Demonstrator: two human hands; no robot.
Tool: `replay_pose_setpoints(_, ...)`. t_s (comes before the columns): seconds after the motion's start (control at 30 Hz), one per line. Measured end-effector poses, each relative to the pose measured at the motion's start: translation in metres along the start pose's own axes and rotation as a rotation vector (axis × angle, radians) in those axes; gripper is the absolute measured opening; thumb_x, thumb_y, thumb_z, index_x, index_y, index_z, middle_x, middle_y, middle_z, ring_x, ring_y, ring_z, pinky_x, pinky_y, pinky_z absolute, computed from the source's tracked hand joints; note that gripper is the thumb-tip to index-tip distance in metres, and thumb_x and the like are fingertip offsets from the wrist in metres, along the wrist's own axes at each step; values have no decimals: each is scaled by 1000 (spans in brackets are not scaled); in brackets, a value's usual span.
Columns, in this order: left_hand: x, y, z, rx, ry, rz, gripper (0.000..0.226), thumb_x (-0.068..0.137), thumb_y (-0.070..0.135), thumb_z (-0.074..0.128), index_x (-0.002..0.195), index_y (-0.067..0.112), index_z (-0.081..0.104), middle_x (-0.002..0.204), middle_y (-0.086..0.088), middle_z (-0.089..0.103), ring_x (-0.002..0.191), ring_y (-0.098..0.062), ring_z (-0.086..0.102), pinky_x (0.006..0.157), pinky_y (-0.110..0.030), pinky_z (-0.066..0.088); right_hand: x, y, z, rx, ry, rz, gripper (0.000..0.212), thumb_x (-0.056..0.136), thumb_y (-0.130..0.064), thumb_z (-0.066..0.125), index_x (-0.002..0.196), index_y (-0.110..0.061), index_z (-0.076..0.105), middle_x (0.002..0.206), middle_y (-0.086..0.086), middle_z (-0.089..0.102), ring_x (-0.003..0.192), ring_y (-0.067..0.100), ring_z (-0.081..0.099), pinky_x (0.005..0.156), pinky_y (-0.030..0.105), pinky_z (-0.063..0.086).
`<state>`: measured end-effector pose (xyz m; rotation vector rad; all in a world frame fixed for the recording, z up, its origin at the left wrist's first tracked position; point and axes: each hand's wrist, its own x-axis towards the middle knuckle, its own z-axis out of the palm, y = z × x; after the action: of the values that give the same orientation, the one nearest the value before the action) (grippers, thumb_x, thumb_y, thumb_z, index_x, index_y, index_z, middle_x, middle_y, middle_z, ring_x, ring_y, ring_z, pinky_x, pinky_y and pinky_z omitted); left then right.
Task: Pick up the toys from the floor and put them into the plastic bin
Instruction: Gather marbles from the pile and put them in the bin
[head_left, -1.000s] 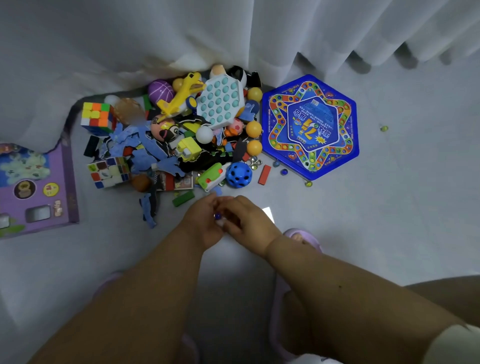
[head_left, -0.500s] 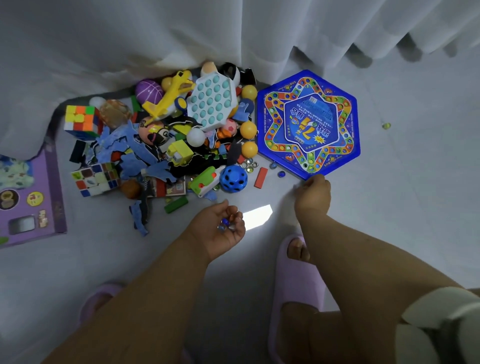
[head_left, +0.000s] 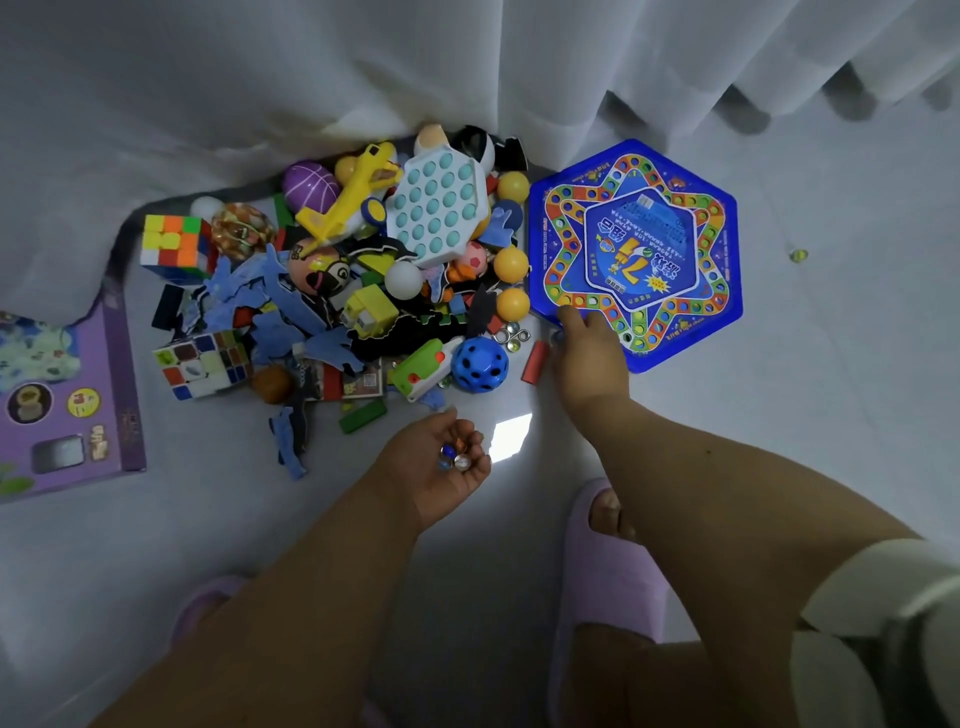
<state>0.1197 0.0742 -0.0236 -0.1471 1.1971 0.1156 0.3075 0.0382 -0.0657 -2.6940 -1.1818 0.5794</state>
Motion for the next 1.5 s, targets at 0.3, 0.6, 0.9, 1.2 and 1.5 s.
replay_pose_setpoints(0.3,-2,11,3,-1,5,20,36,98,23,46,67,6,51,57,-7,53,62,-14,45,62,-28,41,5,-15,-5,-197,-138,-138,40,95,-7,47,135,-7,44,136,15,39,117,34,44,94,39,44)
replay_pose_setpoints(0.6,-3,19,10,44,32,68,34,99,24,45,71,5,54,70,-7,50,64,-15,46,65,-31,44,-5,-13,0,-129,-204,-3,37,92,-11,53,128,-8,48,127,17,46,112,32,51,92,37,46)
replay_pose_setpoints(0.9,-10,15,42,176,10,141,13,93,6,49,83,2,57,71,-5,44,63,-11,44,62,-22,42,-9,-4,-21,166,-214,116,25,95,-10,47,118,-7,55,116,14,59,99,26,58,84,31,47)
replay_pose_setpoints(1.2,-11,28,104,131,-158,235,48,104,36,26,96,6,62,90,-13,67,87,-21,58,78,-28,45,15,-46,-136,365,-641,-329,18,87,-12,65,105,-14,66,92,4,70,70,14,67,62,16,56)
replay_pose_setpoints(1.5,-30,7,193,191,-296,169,34,102,23,38,97,1,63,79,-13,73,64,-17,68,64,-24,56,37,10,-231,238,-607,-378,27,90,-3,59,114,-13,66,98,3,72,59,2,68,62,13,54)
